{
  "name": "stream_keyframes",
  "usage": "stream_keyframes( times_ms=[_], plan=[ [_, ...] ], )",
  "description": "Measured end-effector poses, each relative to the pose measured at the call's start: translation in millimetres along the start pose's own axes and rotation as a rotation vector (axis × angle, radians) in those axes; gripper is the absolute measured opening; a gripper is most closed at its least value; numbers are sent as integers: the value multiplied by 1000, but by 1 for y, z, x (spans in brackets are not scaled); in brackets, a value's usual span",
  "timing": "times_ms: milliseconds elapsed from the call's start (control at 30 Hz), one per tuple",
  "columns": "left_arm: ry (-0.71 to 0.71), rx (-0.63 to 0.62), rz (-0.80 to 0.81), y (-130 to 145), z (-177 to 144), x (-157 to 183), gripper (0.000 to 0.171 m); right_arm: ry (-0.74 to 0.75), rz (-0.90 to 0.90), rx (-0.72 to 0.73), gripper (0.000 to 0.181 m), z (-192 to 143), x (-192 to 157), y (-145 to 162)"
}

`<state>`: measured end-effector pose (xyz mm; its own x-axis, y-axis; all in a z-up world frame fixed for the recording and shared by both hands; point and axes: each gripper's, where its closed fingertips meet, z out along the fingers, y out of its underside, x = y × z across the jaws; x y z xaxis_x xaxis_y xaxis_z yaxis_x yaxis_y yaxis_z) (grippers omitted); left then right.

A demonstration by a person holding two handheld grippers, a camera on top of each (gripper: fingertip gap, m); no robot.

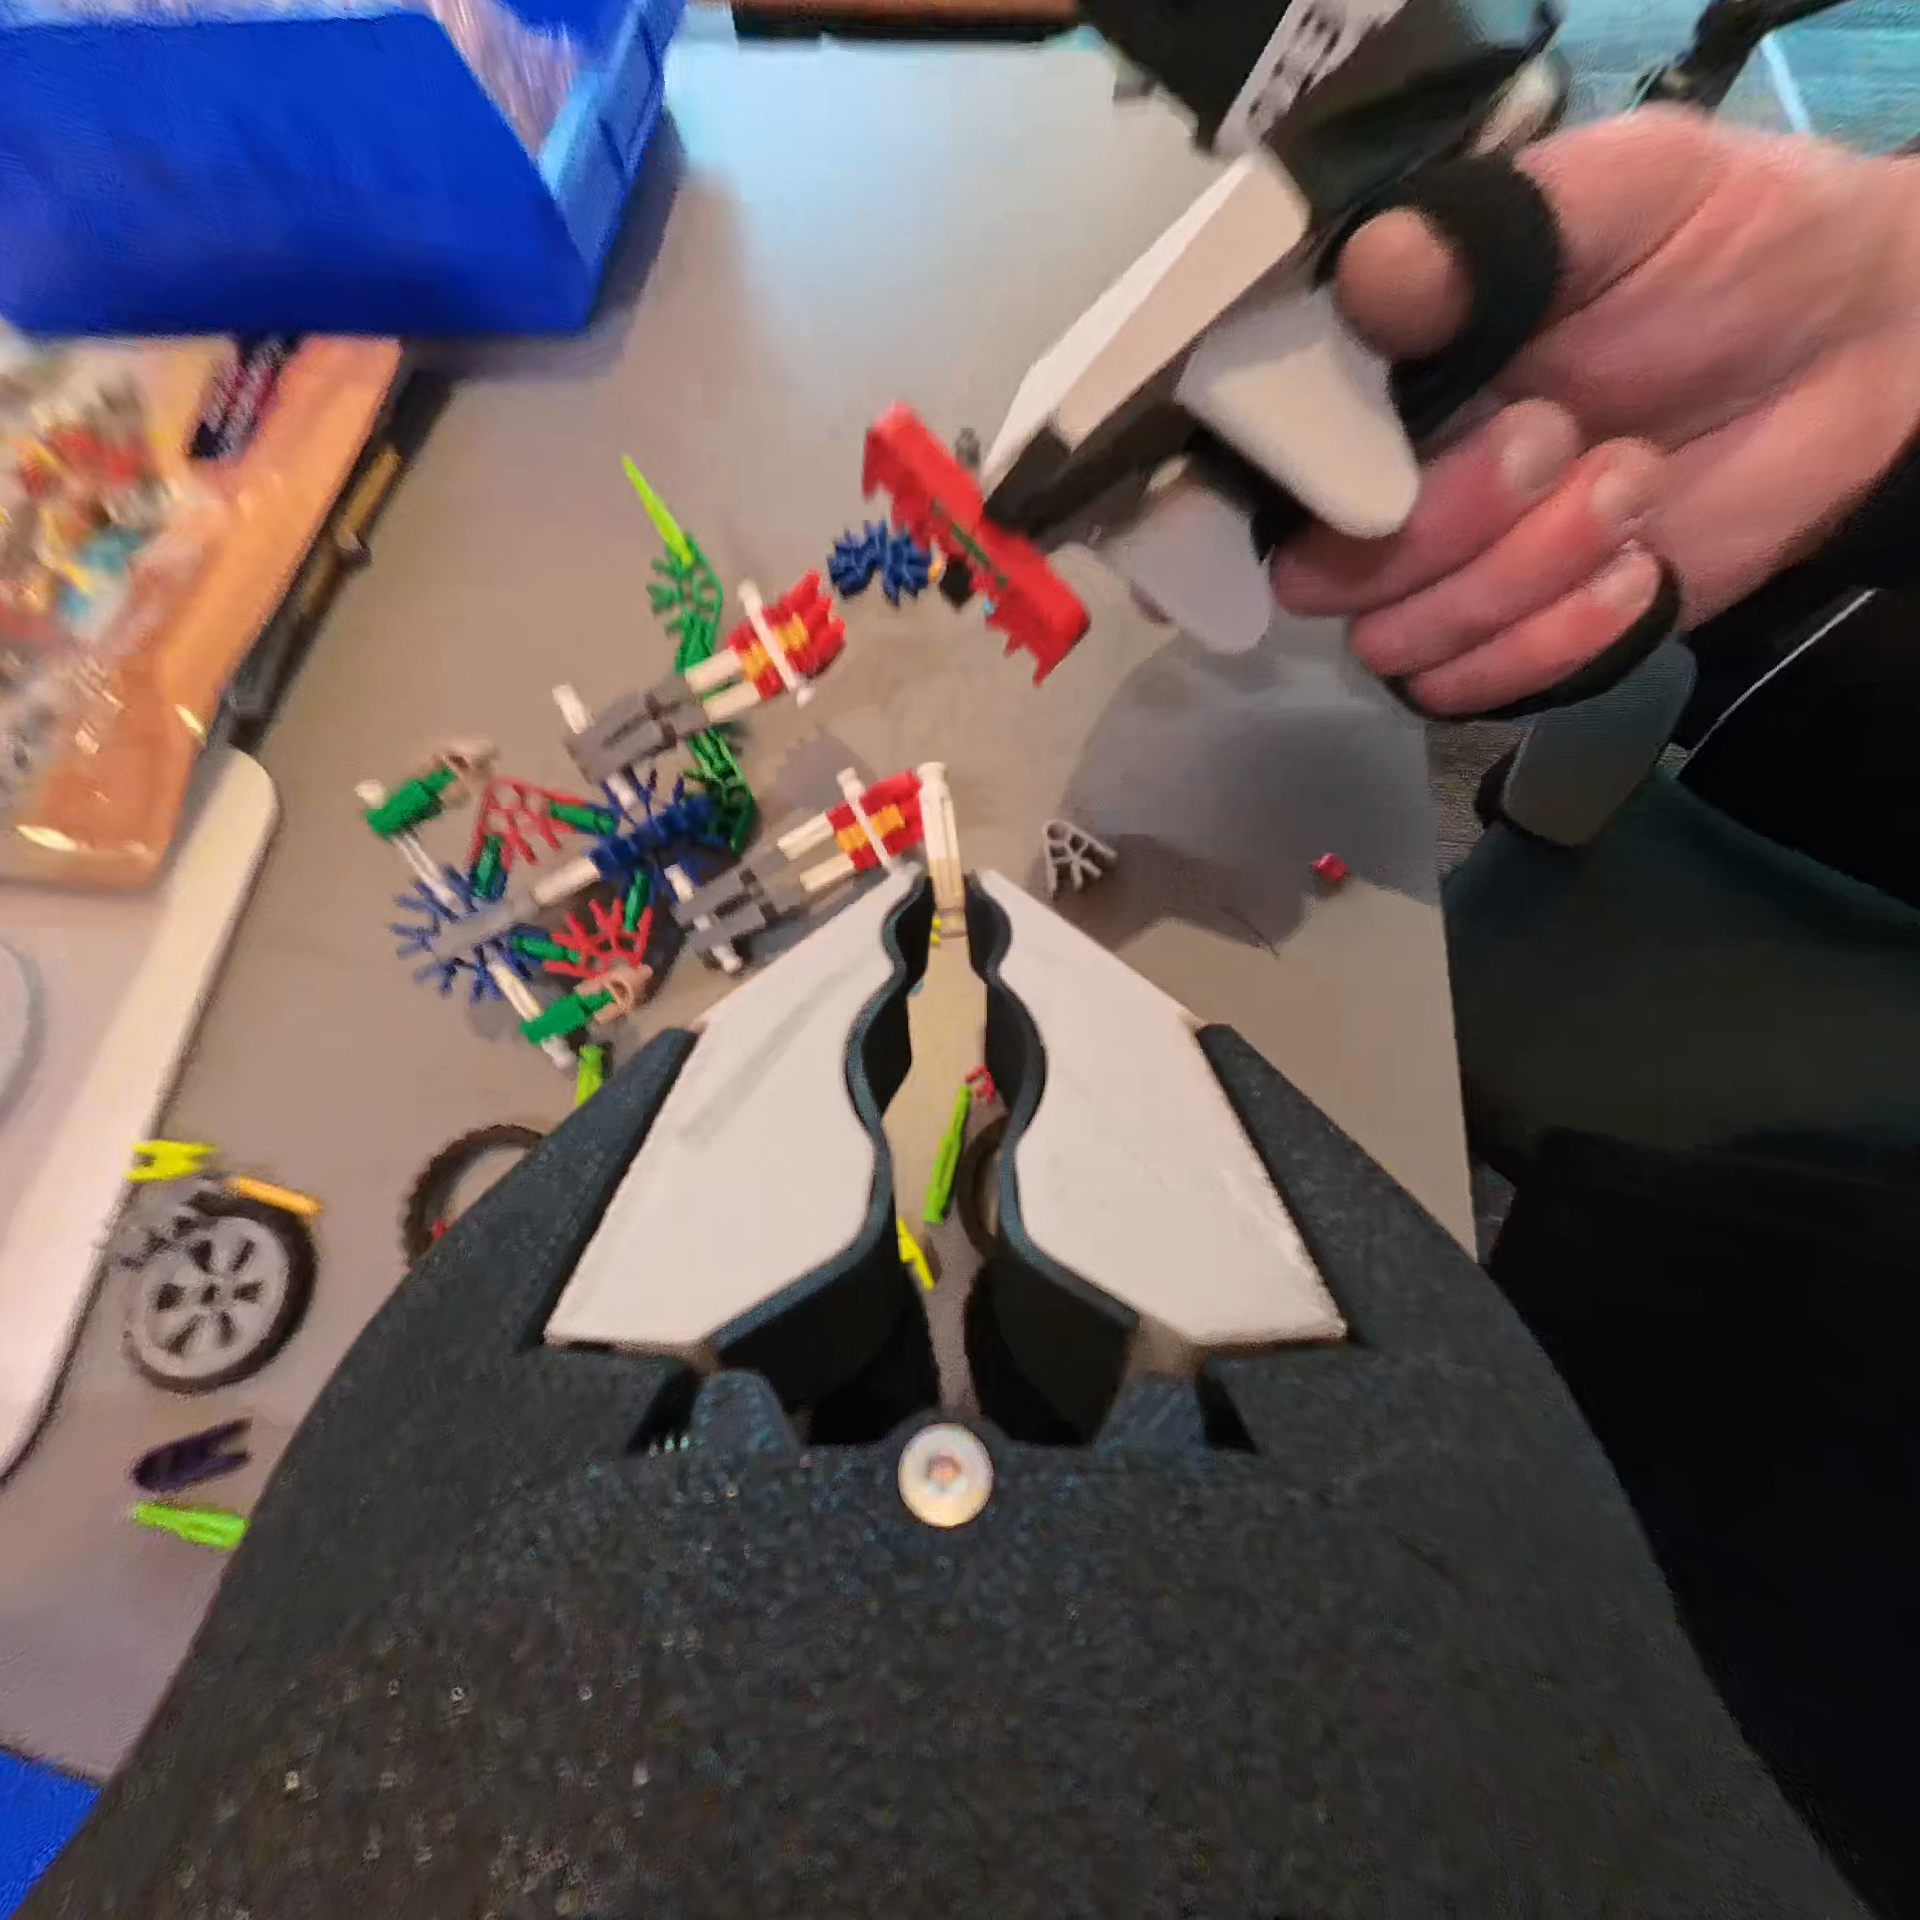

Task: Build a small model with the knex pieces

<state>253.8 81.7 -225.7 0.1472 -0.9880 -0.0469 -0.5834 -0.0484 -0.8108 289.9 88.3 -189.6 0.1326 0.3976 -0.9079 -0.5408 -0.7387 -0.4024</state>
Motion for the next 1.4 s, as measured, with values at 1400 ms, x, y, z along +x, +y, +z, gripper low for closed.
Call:
stream_keyframes(
  times_ms=[1400],
  plan=[
    [19, 110, 202, -22, -24, 12, 3, -85, 64, -87, 18, 38, -11, 16]
  ],
)
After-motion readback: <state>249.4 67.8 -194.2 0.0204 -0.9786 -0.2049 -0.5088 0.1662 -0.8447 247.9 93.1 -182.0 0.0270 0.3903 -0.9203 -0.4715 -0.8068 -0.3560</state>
